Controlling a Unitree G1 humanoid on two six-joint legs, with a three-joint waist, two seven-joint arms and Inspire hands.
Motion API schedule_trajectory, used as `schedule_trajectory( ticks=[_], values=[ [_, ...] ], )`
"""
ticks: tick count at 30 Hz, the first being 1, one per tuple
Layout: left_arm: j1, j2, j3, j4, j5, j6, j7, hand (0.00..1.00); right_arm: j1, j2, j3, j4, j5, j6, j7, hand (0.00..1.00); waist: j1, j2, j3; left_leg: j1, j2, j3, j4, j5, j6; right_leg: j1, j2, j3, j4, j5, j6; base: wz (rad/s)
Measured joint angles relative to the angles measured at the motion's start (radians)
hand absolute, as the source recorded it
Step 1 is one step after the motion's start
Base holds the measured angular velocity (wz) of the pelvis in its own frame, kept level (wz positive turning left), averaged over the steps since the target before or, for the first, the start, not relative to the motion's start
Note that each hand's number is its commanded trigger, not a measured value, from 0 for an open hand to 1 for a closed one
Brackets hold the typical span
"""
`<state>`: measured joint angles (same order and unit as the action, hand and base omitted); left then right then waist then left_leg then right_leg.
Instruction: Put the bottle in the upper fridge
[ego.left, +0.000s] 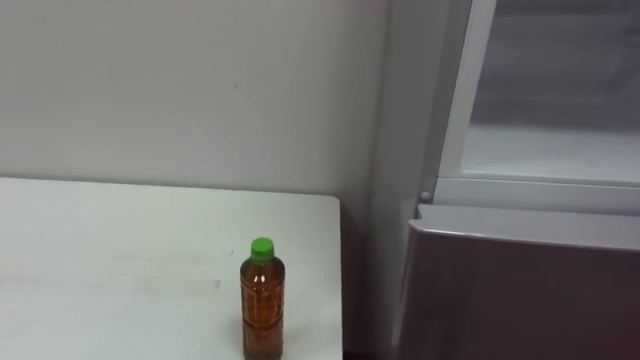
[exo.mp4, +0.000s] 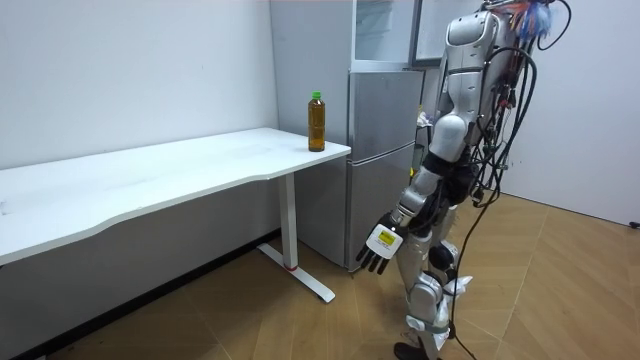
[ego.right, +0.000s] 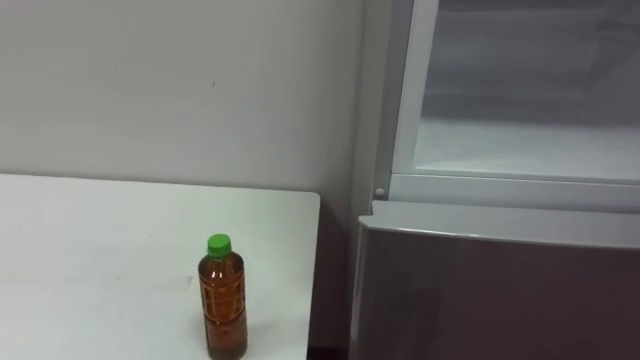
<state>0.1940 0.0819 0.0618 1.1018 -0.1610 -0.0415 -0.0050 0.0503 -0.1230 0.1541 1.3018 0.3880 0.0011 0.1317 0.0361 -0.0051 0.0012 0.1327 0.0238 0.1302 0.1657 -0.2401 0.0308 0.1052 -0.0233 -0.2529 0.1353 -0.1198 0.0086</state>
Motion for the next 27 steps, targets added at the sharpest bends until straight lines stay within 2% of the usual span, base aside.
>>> schedule_trajectory(
  ticks=[12,19,27],
  values=[
    [0.009,0.005,0.005,-0.003,0.034,0.013,0.131,0.0,0.009,0.004,-0.001,-0.018,0.009,0.001,-0.042,0.0,-0.001,0.0,-0.0012,-0.001,0.0,0.0,0.0,0.0,0.0,-0.001,0.0,0.0,0.0,0.0,0.0,0.0],
    [0.024,0.012,0.002,-0.002,0.079,0.014,0.196,0.0,0.011,0.004,-0.001,-0.021,0.009,0.0,-0.046,0.0,-0.003,0.003,-0.0047,0.0,0.0,0.001,0.001,0.0,0.0,0.0,0.0,0.002,0.002,0.0,0.0,0.0],
    [0.059,0.014,0.001,0.016,0.119,0.015,0.216,0.0,0.011,0.001,-0.002,-0.039,0.006,-0.002,-0.009,0.0,-0.002,0.0,-0.0022,-0.002,0.0,0.002,0.001,0.0,0.0,-0.004,-0.001,0.002,0.003,0.0,0.0,0.0]
  ],
)
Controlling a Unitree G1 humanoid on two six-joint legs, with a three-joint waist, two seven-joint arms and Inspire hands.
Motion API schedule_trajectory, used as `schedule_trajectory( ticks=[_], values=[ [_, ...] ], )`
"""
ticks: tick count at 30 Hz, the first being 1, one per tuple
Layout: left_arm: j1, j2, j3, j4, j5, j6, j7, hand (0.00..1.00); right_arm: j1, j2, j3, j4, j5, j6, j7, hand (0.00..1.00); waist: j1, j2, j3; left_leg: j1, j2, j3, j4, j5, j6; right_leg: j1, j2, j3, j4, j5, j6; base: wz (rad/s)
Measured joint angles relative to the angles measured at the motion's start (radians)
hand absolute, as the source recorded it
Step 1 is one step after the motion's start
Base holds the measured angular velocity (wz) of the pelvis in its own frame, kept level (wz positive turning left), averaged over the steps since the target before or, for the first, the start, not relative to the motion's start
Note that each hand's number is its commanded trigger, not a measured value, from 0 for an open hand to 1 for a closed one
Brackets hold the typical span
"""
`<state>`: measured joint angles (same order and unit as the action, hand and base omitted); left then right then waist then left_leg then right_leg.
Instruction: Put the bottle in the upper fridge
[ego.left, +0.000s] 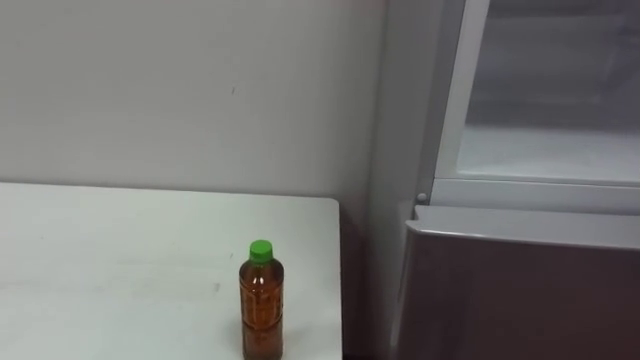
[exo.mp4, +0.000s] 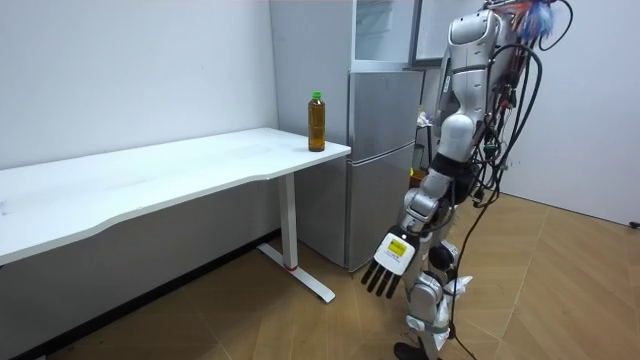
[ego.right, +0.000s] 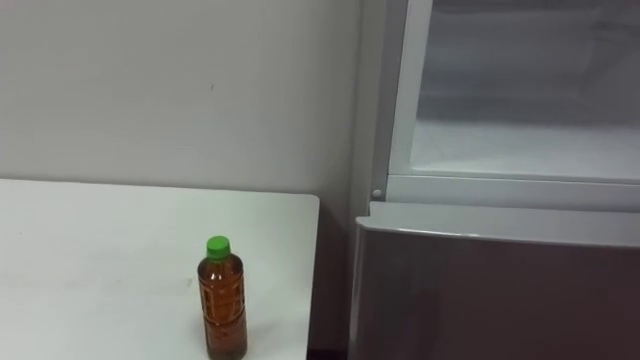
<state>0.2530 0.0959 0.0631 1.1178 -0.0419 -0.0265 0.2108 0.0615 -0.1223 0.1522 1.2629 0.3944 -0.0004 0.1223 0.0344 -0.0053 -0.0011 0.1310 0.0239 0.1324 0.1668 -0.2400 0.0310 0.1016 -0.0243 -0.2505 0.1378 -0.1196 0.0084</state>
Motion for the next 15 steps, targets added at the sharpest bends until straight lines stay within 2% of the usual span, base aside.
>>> schedule_trajectory(
  ticks=[5,7,8,10,15],
  values=[
    [-0.007,0.004,-0.008,0.0,0.016,-0.005,-0.011,0.0,0.006,-0.001,0.002,-0.137,-0.002,-0.004,0.026,0.0,0.001,0.003,-0.0004,-0.001,0.0,0.003,0.001,0.0,0.0,-0.004,-0.001,0.003,0.004,0.0,0.0,-0.01],
    [-0.016,0.004,-0.007,0.0,0.033,-0.01,-0.018,0.0,0.006,-0.002,0.002,-0.216,-0.004,-0.032,0.055,0.0,0.002,0.004,-0.0009,-0.001,0.0,0.003,0.0,0.001,0.001,-0.005,-0.001,0.004,0.005,0.0,0.0,0.0],
    [-0.018,0.005,-0.009,0.001,0.036,-0.012,-0.019,0.0,0.007,-0.002,0.003,-0.239,-0.004,-0.034,0.06,0.0,0.002,0.004,-0.0007,0.0,0.0,0.003,0.0,0.001,0.001,-0.005,-0.001,0.004,0.006,0.0,0.0,0.0],
    [-0.025,0.005,-0.009,0.0,0.036,-0.018,-0.025,0.0,0.014,-0.002,0.008,-0.38,-0.01,-0.033,0.073,0.0,0.003,0.007,0.0019,-0.002,0.0,0.005,0.001,0.001,0.001,-0.011,-0.001,0.006,0.013,0.0,0.0,-0.02],
    [-0.03,0.009,-0.011,0.0,0.037,-0.018,-0.026,0.0,0.008,0.0,0.045,-0.586,-0.004,-0.045,0.104,0.0,0.008,0.004,0.0027,-0.013,0.0,0.008,0.002,0.001,0.002,-0.021,-0.002,0.004,0.013,0.0,0.0,-0.01]
  ],
)
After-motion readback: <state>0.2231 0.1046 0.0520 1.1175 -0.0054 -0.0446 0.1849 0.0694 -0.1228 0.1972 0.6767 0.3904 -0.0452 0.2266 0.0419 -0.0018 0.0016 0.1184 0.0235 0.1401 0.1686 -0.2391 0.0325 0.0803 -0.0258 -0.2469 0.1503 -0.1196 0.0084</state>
